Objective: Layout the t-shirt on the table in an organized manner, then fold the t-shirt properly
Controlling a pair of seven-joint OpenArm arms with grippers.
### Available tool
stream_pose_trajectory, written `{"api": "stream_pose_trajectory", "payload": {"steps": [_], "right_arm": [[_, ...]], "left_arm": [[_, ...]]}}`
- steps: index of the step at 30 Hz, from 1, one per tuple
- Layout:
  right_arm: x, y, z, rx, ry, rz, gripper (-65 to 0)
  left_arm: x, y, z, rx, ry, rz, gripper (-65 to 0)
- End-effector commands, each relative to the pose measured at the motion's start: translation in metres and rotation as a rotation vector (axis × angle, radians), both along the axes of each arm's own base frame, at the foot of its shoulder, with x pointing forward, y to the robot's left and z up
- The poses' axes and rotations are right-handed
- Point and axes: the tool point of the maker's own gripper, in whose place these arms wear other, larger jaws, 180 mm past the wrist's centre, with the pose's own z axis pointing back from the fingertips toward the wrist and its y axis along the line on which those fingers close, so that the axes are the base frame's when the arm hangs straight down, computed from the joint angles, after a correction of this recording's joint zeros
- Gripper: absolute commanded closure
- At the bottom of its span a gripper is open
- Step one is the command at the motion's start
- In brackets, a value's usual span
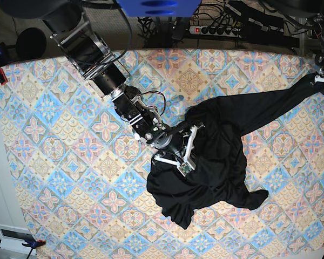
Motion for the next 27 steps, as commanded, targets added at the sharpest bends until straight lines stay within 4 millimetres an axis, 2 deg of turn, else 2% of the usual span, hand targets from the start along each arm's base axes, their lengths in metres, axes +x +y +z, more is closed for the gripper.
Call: {"api": "stream_pose_trajectory", "payload": {"steps": [1, 3, 5, 8, 15, 21, 27], "right_arm": [[0.005, 0.01, 0.027, 0.066, -0.053, 0.007, 0.0], [0.011, -0.002, 0.035, 0.093, -0.064, -0.031, 0.0], [0.011, -0.024, 0.027, 0.077, -0.046, -0.07, 0.0], [0.007, -0.042, 0.018, 0.071, -0.032, -0.102, 0.0], [0.009, -0.077, 0.031, 0.098, -0.066, -0.174, 0.0], [0.023, -0.138, 0.033, 0.155, -0.03, -0.3, 0.0], [0.037, -0.213, 0.04, 0.102, -0.067, -0.417, 0.0]], "left_arm": [[0.007, 0.005, 0.013, 0.039, -0.022, -0.017, 0.0], [0.011, -0.004, 0.006, 0.025, -0.009, -0.043, 0.0], [0.013, -0.007, 0.004, 0.019, -0.004, -0.053, 0.0], [0.015, -0.011, 0.001, 0.015, 0.001, -0.064, 0.0], [0.021, -0.029, -0.011, -0.01, 0.025, -0.111, 0.0], [0.021, -0.029, -0.011, -0.01, 0.023, -0.112, 0.0], [0.021, -0.029, -0.011, -0.01, 0.023, -0.112, 0.0]]}}
